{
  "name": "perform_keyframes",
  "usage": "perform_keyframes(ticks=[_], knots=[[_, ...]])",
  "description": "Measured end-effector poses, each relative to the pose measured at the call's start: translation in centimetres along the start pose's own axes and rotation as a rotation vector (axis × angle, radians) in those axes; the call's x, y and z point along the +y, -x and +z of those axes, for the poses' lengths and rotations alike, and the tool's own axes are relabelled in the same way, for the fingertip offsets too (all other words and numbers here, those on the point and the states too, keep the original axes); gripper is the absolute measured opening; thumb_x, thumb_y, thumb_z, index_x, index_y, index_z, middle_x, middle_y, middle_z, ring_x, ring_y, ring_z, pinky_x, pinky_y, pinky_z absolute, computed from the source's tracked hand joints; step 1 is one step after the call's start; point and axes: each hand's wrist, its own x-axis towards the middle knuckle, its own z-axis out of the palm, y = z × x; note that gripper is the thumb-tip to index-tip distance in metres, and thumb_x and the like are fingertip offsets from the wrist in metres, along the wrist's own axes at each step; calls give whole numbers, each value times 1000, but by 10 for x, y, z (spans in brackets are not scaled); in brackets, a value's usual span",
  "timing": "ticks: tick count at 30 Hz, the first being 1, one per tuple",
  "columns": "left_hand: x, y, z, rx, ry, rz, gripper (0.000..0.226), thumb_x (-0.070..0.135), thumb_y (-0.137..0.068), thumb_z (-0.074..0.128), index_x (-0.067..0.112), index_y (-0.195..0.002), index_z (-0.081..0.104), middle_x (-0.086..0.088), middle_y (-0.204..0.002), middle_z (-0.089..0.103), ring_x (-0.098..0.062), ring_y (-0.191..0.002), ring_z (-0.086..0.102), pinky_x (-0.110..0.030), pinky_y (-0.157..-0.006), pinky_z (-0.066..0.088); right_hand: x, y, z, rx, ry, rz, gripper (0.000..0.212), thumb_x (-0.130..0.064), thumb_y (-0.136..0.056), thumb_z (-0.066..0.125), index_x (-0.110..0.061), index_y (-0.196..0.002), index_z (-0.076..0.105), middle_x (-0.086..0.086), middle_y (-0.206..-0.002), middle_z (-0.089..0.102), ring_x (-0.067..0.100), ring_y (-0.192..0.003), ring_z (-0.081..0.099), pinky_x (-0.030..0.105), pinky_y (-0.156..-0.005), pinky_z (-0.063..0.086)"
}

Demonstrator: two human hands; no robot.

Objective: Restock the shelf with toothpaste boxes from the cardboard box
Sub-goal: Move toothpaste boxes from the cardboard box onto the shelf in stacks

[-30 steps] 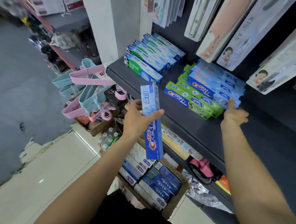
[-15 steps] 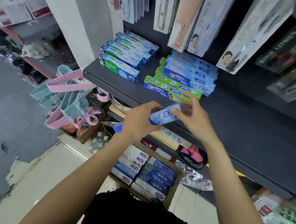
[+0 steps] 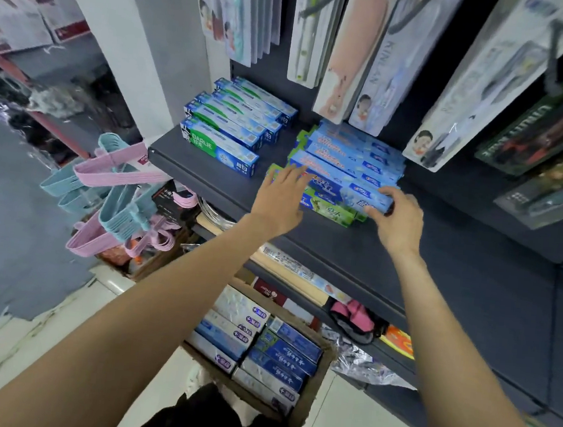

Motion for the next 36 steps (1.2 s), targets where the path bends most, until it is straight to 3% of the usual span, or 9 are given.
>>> perform_keyframes(ticks=[3,7,12,16,18,21,24,27,36], knots=[[-17,-8,16,-145,11,-71,75,32,-91,56,19,-150,11,-1,-159,10,-22,-146,8,-48,-118,7,6,-17,16,58,68,48,40,-18,-83,71,-13,-121,59,14,-123,41,30,-111,49,32,-92,41],[-32,-12,31,-190,77,-47,71,31,-92,54,21,-150,16,1,-158,12,-20,-146,9,-48,-118,8,9,-16,30,144,246,76,45,-22,-82,72,-16,-123,55,16,-120,41,32,-109,41,36,-86,41],[-54,23,41,118,387,-22,44,21,-87,56,17,-131,53,-5,-132,55,-28,-125,46,-42,-105,34,2,45,44,180,254,-247,38,-21,-81,67,-14,-118,58,14,-111,51,31,-104,44,43,-90,34],[-76,115,54,369,586,-165,23,22,-86,54,16,-105,65,3,-92,67,-13,-85,59,-22,-76,44,-3,123,70,-229,151,-503,27,-13,-86,62,-14,-112,62,4,-106,61,21,-99,53,33,-90,40],[-95,163,73,275,616,-283,20,20,-87,55,16,-103,66,3,-91,66,-7,-79,57,-12,-69,41,0,147,93,-529,194,-464,24,-14,-89,60,-17,-113,63,-1,-103,66,17,-93,61,27,-88,44],[-135,218,121,29,568,-457,20,22,-87,56,17,-104,66,3,-91,66,-15,-82,60,-29,-72,51,9,164,143,-786,243,-383,24,-17,-91,56,-22,-114,61,-5,-96,67,15,-85,64,28,-73,52],[-169,250,175,-211,562,-671,28,21,-88,61,17,-116,62,-2,-105,64,-21,-98,60,-31,-83,45,22,175,207,-907,278,-360,28,-21,-93,55,-21,-121,58,-2,-105,65,17,-96,60,31,-76,47],[-188,267,231,-306,602,-831,38,27,-89,61,21,-126,57,-2,-117,62,-20,-107,58,-32,-89,44,35,186,281,-1005,265,-348,37,-19,-93,56,-16,-130,53,4,-122,59,26,-113,53,37,-88,44],[-201,259,355,-240,709,-902,27,30,-92,58,30,-118,63,7,-119,63,-16,-109,57,-20,-82,37,70,214,492,-1036,398,-479,53,-25,-85,65,-9,-132,48,18,-126,49,37,-115,45,43,-92,42]])
